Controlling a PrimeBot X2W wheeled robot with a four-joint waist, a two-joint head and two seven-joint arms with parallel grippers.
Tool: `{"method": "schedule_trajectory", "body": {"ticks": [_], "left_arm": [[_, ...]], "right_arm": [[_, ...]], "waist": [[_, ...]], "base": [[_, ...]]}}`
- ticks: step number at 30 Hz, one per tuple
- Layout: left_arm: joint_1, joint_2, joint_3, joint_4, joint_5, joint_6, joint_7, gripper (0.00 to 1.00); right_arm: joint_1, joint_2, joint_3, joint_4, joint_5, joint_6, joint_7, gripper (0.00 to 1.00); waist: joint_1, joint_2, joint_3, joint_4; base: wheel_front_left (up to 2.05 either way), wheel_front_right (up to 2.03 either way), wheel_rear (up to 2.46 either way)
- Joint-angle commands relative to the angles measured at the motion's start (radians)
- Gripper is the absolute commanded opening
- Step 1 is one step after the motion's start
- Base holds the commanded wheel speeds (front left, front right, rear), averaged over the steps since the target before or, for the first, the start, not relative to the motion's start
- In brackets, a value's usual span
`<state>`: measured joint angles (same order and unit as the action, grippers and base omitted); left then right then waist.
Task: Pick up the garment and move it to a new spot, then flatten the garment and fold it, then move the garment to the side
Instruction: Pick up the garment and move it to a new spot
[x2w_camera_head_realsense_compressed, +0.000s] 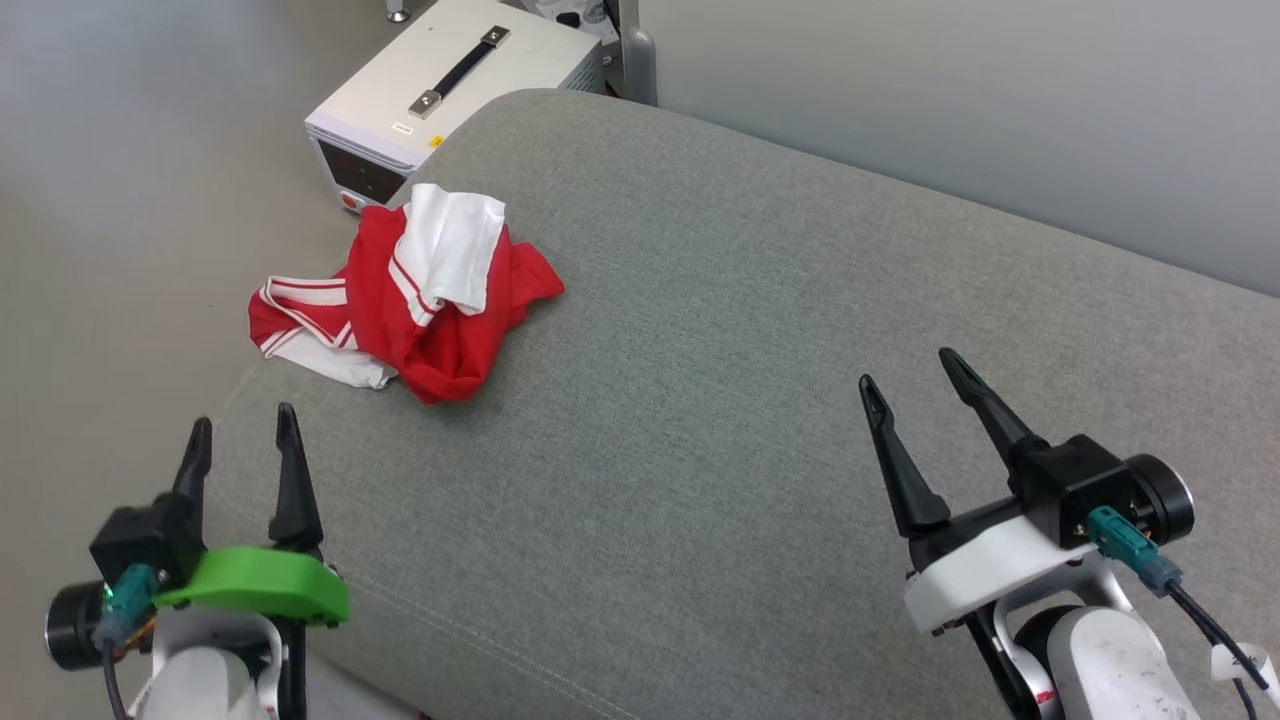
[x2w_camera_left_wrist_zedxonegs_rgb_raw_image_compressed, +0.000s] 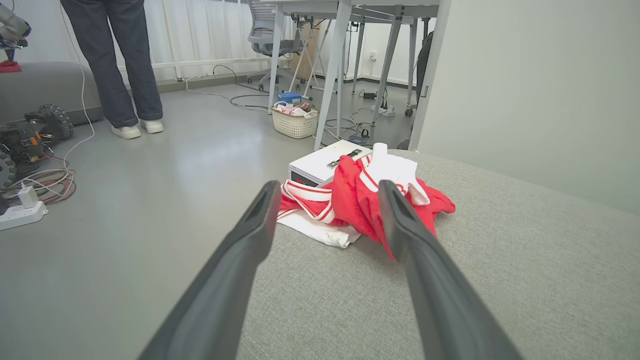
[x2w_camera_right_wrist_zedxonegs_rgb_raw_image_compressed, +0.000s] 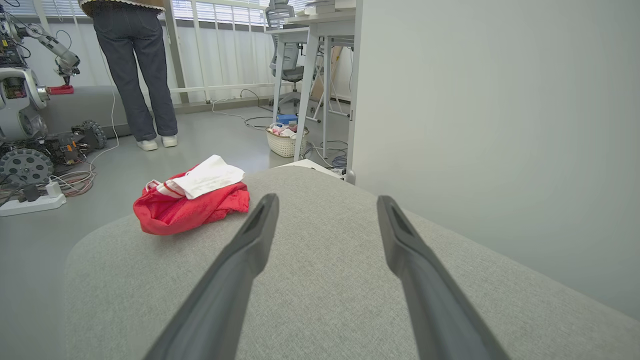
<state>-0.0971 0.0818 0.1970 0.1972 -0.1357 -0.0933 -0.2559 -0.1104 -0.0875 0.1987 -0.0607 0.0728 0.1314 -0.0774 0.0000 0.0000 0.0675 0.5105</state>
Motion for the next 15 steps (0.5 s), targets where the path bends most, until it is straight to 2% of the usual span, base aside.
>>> {"method": "schedule_trajectory", "body": {"ticks": [1,10,15], "left_arm": [[-0.052,0.021,-0.004,0.019,-0.012,-0.008,-0.003,1.0],[-0.312,0.115,-0.036,0.153,-0.078,-0.028,0.121,1.0],[-0.474,0.175,-0.061,0.304,-0.204,-0.036,0.246,1.0]], "right_arm": [[-0.028,-0.012,0.0,-0.012,-0.01,-0.001,0.011,1.0],[-0.088,-0.053,-0.005,-0.071,-0.023,-0.001,0.064,1.0],[-0.121,-0.068,-0.004,-0.102,-0.03,-0.001,0.084,1.0]], "waist": [[0.0,0.0,0.024,-0.011],[0.0,0.0,0.134,-0.084],[0.0,0.0,0.215,-0.129]], "base": [[0.0,0.0,0.0],[0.0,0.0,0.0],[0.0,0.0,0.0]]}}
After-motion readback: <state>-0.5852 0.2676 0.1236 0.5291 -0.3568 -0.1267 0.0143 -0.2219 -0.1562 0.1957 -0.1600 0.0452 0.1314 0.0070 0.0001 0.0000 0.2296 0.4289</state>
